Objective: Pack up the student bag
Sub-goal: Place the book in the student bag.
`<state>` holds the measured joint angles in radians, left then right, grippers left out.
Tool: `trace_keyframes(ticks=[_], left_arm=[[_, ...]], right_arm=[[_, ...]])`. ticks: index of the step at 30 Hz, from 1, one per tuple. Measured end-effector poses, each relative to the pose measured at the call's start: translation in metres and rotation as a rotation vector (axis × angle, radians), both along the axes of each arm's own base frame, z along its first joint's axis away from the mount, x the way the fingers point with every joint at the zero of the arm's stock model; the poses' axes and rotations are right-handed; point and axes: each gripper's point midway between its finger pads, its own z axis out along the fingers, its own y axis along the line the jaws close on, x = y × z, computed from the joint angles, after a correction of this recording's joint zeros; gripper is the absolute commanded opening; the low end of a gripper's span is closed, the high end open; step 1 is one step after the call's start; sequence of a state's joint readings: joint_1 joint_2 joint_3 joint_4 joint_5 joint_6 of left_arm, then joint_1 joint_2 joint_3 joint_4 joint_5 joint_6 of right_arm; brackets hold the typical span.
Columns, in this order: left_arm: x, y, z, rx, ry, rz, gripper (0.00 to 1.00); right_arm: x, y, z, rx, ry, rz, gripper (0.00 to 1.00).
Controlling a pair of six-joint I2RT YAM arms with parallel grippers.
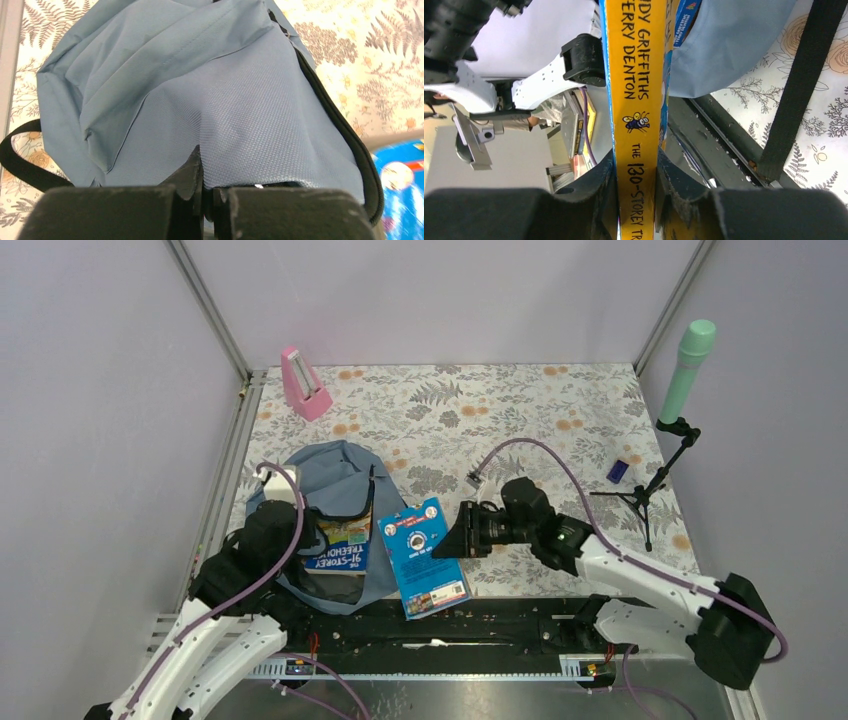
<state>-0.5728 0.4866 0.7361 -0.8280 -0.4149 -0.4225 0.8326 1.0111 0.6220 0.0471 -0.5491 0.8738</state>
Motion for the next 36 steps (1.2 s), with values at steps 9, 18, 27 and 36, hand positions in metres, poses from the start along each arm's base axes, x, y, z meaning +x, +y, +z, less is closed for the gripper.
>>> trace_keyframes(ticks=[9, 18, 27, 36], left_arm=[[-0.001, -0.024, -0.002, -0.002, 0.023, -0.153, 0.0], [0.008, -0.062, 0.005, -0.098, 0.026, -0.287, 0.0], [0.014, -0.089, 0.014, -0.179, 0.037, -0.362, 0.0], [0.03, -0.085, 0.018, -0.241, 0.052, -0.214, 0.0]], right_arm=[[0.023, 0.035, -0.025, -0.03, 0.143, -0.036, 0.0], [0.042, 0.059, -0.027, 0.016, 0.167, -0.106, 0.0], [0.073, 0.079, -0.039, 0.047, 0.192, -0.225, 0.0], [0.065, 0.058, -0.054, 0.047, 0.2, -0.319, 0.0]])
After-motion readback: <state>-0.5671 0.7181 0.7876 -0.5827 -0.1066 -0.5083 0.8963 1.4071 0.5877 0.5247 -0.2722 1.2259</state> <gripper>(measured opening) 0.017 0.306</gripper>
